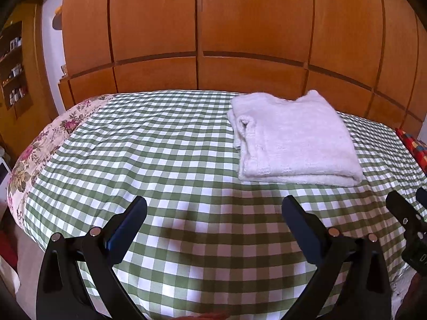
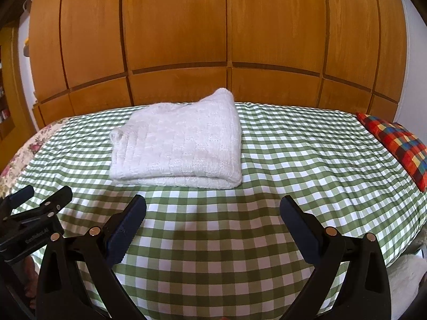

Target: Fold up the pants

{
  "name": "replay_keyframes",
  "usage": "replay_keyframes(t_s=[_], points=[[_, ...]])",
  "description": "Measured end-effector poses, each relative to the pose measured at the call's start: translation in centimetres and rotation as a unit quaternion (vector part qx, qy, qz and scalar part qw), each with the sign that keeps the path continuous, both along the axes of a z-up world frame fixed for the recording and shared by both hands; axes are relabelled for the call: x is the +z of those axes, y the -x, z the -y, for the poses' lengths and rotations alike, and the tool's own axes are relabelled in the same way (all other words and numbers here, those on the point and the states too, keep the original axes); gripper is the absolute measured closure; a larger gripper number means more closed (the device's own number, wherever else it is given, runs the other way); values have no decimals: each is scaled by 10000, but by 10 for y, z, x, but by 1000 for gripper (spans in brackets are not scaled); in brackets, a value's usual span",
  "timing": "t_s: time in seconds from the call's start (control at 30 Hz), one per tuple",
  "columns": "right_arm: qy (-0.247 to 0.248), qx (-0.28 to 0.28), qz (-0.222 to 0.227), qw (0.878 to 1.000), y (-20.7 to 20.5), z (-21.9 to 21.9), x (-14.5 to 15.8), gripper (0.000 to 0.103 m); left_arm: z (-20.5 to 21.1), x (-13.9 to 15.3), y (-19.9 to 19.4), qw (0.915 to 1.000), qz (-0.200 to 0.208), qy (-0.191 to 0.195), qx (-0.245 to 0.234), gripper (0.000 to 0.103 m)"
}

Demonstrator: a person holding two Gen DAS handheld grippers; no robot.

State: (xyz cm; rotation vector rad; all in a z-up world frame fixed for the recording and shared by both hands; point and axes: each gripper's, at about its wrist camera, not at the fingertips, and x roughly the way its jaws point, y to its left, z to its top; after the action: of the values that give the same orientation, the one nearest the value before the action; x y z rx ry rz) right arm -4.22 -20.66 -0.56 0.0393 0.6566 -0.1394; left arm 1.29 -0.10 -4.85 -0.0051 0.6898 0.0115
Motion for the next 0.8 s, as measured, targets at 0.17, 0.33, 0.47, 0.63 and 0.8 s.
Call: replay_keyframes(t_s=[0.17,0.33,0.47,0.63,0.8], points=[[0,-9,-21,10000,-1,0,0,4,1,0,1,10000,-1,-52,-23,2],[13,-43,-41,10000,-1,2,-2,4,3,0,2,10000,-7,-21,-82,2],[-2,-57,-70,10000,-2,3,-2,4,3,0,3,9999,16,-28,-122,2],[-4,-64,-68,10000,-2,3,-3,4,4,-1,4,9999,3,-30,-145,2],[-16,-75,-83,9999,-2,3,-4,4,4,0,4,9999,16,-16,-152,2]])
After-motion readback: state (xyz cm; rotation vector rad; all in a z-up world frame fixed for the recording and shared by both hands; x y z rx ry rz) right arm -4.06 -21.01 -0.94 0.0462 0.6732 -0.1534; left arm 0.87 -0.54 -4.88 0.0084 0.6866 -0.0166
